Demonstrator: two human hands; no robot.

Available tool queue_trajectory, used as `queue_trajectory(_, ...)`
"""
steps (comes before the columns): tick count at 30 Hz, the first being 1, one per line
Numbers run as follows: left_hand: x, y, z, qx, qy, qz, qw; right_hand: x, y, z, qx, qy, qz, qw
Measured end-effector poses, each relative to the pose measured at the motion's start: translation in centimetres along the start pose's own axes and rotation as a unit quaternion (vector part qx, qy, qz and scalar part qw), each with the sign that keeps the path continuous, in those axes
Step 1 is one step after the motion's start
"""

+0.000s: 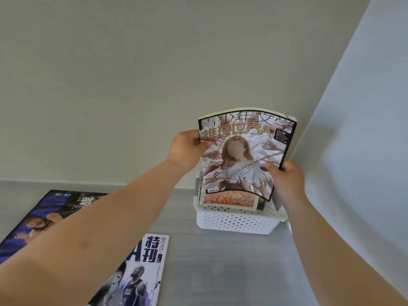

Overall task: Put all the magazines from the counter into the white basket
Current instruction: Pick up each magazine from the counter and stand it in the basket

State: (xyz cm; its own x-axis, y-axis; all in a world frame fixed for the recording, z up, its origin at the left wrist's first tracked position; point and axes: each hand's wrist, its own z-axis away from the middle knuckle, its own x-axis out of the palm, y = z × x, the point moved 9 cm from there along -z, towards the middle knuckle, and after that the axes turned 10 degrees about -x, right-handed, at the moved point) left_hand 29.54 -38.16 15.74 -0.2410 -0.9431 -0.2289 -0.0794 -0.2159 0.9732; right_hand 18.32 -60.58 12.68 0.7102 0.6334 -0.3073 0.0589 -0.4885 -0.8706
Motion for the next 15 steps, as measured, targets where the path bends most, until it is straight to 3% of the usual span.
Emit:
queue_trajectory(9,3.3,-5.0,-2.9,-0.045,0.009,-0.085,0.995,2.4,8.0,0.0,0.101,-0.011,-0.025,0.995)
queue_trajectory(15,3.7,-6.0,-3.6,-0.045,0.036,-0.104,0.993,3.3,9.6,0.0,0.108,-0.014,-0.029,0.994)
